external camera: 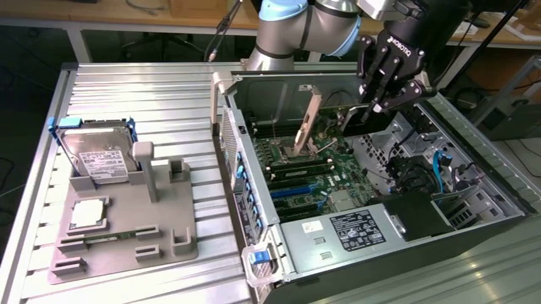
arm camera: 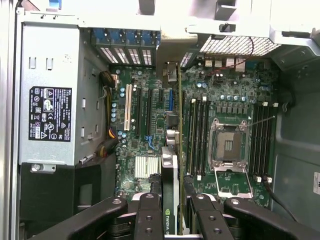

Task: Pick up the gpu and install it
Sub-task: 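Insert the gpu into the slot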

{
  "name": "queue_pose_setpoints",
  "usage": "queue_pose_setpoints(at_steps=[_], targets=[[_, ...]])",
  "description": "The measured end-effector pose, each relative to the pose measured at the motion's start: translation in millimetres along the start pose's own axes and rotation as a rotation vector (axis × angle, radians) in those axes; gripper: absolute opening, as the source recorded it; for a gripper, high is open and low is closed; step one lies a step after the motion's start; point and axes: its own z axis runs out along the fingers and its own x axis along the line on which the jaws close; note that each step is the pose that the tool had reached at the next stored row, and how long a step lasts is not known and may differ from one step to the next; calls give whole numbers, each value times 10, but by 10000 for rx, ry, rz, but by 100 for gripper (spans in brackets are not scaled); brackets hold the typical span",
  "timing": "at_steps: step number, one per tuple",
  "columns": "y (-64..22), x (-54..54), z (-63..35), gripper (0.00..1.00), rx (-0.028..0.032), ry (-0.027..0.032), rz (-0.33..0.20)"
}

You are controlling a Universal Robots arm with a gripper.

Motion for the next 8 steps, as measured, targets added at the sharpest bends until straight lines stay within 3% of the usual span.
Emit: queue_pose_setpoints(at_steps=[8], targets=[[-2,0,44,27,-1,6,-130]])
